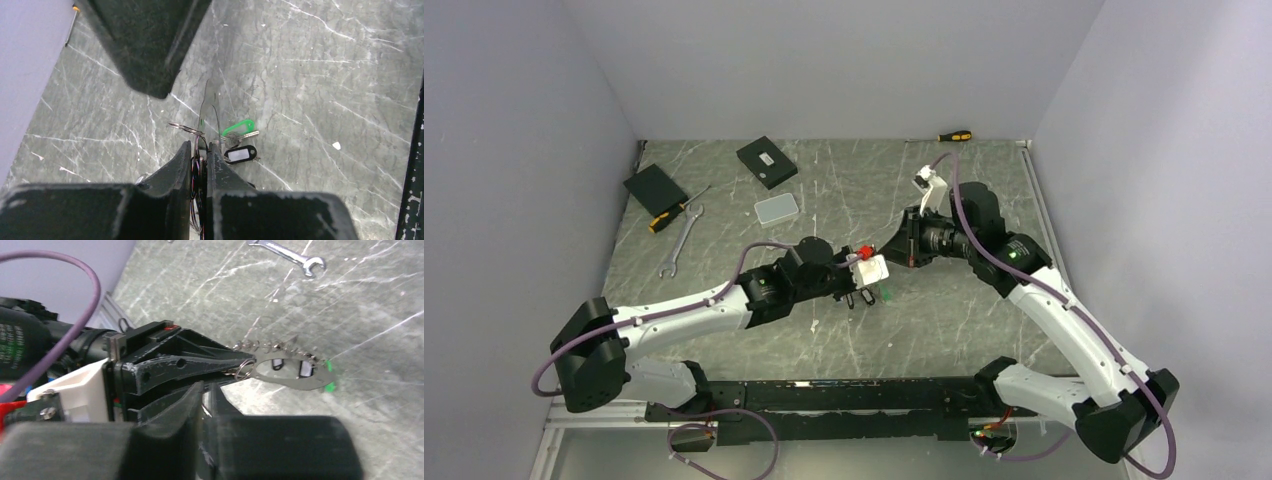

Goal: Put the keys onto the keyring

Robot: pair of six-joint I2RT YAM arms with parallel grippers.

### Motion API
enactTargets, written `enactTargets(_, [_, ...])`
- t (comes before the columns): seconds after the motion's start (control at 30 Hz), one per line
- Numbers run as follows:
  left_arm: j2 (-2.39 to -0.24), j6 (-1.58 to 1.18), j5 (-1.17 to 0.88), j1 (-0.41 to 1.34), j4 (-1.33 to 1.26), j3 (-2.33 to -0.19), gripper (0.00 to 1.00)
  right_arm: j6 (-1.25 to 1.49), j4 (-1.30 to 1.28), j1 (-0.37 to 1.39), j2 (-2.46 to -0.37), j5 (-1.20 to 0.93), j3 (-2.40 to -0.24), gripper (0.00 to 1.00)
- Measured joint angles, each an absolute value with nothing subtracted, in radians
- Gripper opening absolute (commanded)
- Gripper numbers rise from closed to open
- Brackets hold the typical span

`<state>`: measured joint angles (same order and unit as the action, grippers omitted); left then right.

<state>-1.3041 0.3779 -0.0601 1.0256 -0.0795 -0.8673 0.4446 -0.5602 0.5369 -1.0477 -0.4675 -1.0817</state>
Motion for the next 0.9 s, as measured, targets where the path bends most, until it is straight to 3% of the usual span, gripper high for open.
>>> enactTargets(0.03, [-1.304,0.38,-0.057,1.026,-0.077,-0.866,0.0,0.442,-0.56,0.537,-1.043,-0.466,-1.082,0.37])
enactTargets(0.1, [-1.304,0.376,-0.055,1.026,-0.078,-0.867,0.0,0.431,-0.556,0.537,-1.024,-0.467,-1.079,0.47])
enactTargets(0.3, [-1.303,0.33,-0.112,1.026,-0.027,-0.904,0.0,0.351,-0.47,0.537,-0.882,-0.465,-0.973,0.48])
enactTargets(0.4, [-1.291,0.29,-0.165,1.026,-0.023,-0.907,0.0,0.332,-0.409,0.537,-0.838,-0.49,-0.907,0.56])
enactTargets(0.43, [-1.285,0.277,-0.189,1.026,-0.022,-0.907,0.0,0.322,-0.385,0.537,-0.831,-0.507,-0.884,0.6])
enactTargets(0.5, [-1.27,0.256,-0.233,1.026,-0.018,-0.907,0.0,0.294,-0.363,0.537,-0.826,-0.534,-0.852,0.82])
enactTargets(0.57, [-1.252,0.239,-0.276,1.026,-0.014,-0.907,0.0,0.248,-0.353,0.537,-0.816,-0.562,-0.825,0.93])
enactTargets(0.73, [-1.193,0.218,-0.385,1.026,0.009,-0.907,0.0,0.151,-0.319,0.537,-0.757,-0.641,-0.785,0.93])
enactTargets(0.9, [-1.167,0.214,-0.447,1.026,0.031,-0.909,0.0,0.121,-0.246,0.537,-0.741,-0.747,-0.783,0.8])
